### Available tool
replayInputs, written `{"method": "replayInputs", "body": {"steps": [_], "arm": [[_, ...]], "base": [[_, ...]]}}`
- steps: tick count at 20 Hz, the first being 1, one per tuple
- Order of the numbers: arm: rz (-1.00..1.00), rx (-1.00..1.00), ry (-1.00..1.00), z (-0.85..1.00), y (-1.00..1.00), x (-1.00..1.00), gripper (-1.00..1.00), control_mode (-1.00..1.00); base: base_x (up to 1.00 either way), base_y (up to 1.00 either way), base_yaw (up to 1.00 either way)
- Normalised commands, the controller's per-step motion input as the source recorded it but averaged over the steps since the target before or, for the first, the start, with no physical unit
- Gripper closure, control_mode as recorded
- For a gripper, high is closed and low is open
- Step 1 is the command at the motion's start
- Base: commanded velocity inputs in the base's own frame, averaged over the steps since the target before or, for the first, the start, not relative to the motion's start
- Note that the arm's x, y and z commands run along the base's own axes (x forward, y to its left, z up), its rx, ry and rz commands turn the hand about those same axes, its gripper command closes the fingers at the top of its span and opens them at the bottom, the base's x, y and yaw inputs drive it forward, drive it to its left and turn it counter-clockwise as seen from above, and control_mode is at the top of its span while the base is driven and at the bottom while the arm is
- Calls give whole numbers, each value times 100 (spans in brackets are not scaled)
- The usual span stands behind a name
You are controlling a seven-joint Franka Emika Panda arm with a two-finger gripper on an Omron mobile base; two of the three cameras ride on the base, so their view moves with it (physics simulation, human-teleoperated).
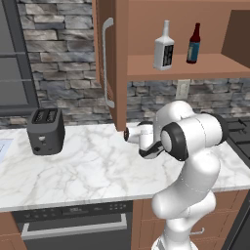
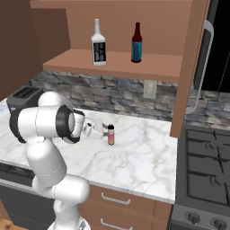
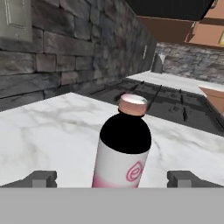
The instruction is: Sort all alcoholic drinks to one cabinet, and non-alcoholic drinks to the other.
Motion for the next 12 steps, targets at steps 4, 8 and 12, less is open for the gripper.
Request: {"method": "replayInputs", "body": {"steps": [4, 8, 12], "arm": [[0, -3, 3, -7, -8, 6, -100, -100], [0, -2, 2, -6, -5, 10, -100, -100], [0, -2, 1, -3, -7, 12, -100, -100]], "base": [[0, 0, 0], [0, 0, 0], [0, 0, 0]]}}
